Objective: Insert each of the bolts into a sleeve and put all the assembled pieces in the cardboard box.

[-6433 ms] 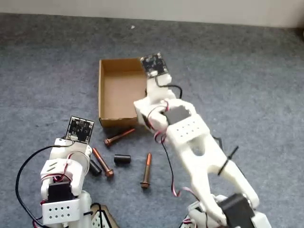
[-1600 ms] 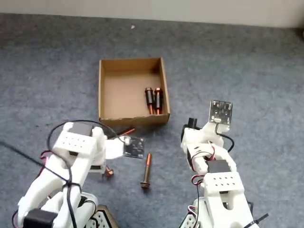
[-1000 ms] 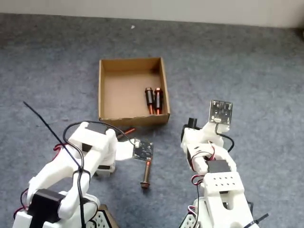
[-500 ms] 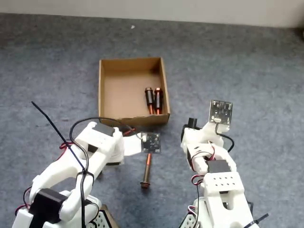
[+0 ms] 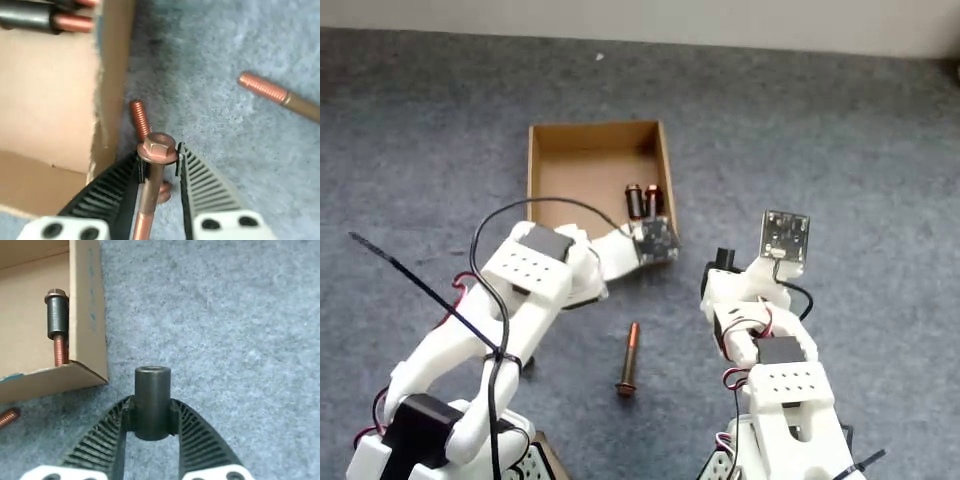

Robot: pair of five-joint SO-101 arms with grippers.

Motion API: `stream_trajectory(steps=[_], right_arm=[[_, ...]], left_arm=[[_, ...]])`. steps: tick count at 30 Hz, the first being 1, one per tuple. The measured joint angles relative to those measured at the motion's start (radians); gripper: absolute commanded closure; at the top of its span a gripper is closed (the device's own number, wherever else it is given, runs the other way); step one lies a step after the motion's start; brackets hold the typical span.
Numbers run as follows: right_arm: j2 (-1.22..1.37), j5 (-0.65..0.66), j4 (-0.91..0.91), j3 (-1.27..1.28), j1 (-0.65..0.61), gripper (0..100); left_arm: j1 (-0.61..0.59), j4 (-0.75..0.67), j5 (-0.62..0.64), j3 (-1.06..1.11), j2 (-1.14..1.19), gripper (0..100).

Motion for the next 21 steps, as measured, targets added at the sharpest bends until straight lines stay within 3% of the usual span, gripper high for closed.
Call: stream_trajectory(steps=[5, 11, 21], right_arm=[[-0.006, 0.000, 0.000, 0.000, 0.000, 99.3], [-0.006, 0.000, 0.000, 0.000, 0.000, 99.3], [-0.006, 0.000, 0.000, 0.000, 0.000, 99.3]], left_arm=[[0.000, 0.057, 0.114, -0.069, -0.037, 93], [0.000, 0.058, 0.273, -0.071, -0.241, 93], [0.000, -0.012, 0.574, -0.071, -0.377, 93]])
